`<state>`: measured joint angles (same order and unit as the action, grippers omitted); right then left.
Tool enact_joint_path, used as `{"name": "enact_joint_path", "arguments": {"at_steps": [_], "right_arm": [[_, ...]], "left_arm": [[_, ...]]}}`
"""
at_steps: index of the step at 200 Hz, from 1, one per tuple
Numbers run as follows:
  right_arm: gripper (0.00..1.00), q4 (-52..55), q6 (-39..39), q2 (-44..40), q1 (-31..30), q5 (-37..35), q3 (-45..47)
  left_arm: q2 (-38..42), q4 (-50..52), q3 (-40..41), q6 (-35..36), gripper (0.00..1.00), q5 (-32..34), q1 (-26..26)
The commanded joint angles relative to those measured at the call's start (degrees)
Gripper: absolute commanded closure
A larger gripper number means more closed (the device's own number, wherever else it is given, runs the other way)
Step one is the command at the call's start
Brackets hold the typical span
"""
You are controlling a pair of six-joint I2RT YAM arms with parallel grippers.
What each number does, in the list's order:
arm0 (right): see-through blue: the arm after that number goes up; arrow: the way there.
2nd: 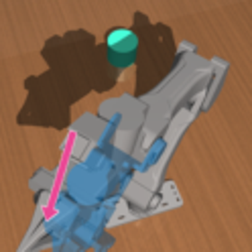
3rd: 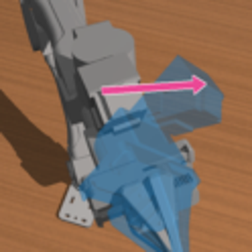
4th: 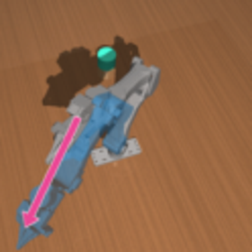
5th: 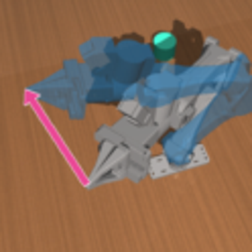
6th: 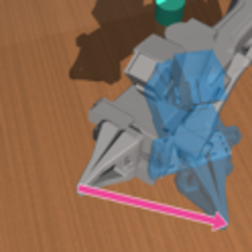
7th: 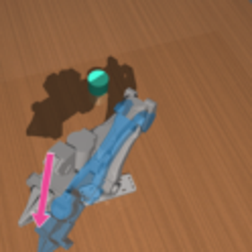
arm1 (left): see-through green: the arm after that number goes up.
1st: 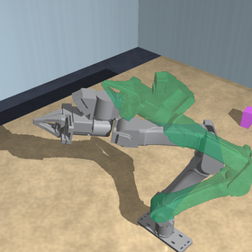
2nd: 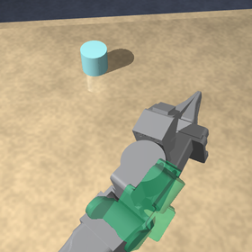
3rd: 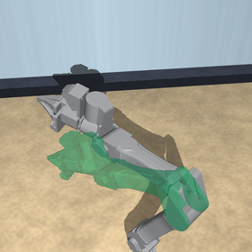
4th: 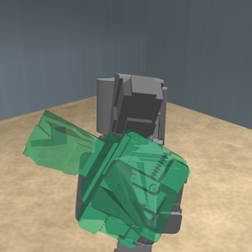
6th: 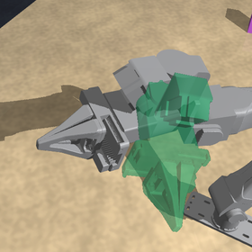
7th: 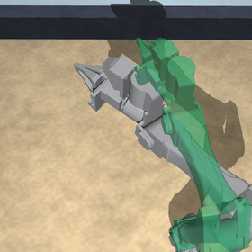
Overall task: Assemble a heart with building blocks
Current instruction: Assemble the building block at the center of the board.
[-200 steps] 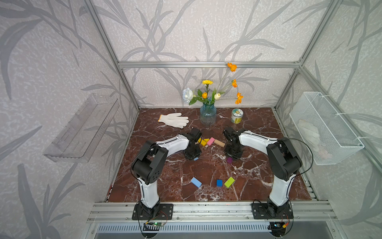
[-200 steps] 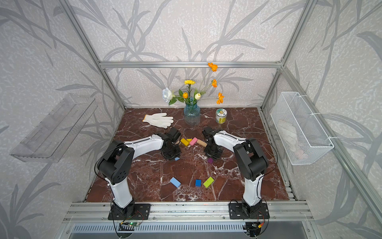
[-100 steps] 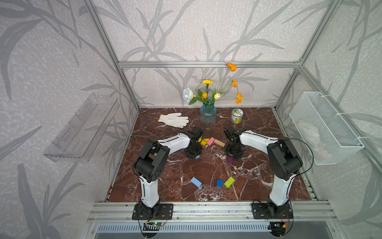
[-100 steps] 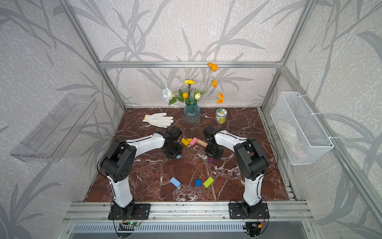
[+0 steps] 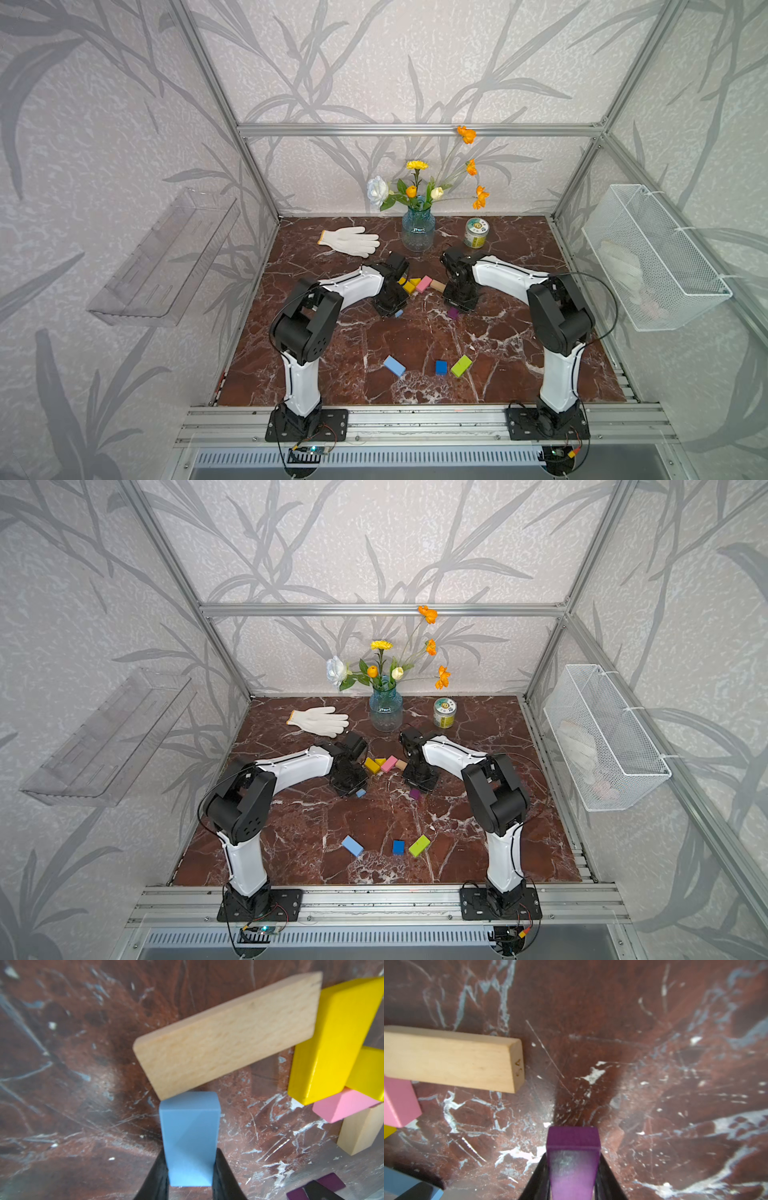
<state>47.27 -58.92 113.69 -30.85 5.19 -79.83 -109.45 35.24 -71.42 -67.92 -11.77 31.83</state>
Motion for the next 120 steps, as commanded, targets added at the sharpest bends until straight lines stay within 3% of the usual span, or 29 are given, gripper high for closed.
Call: {"name": "enact_joint_path", "arguments": {"at_steps": [1,120], "right_arm": [[0.88,2.24,-1.54,1.34,-0.61,0.75,-1.99],[0.90,2.86,-3.22,5.46,-1.85,1.53,-7.24]], "left_arm": [[-2.62,-0.02,2.49,-1.60,0.83,0.55,0.20],[-1.64,-1.73,4.49,-5.11,0.84,0.03,0.10]]}}
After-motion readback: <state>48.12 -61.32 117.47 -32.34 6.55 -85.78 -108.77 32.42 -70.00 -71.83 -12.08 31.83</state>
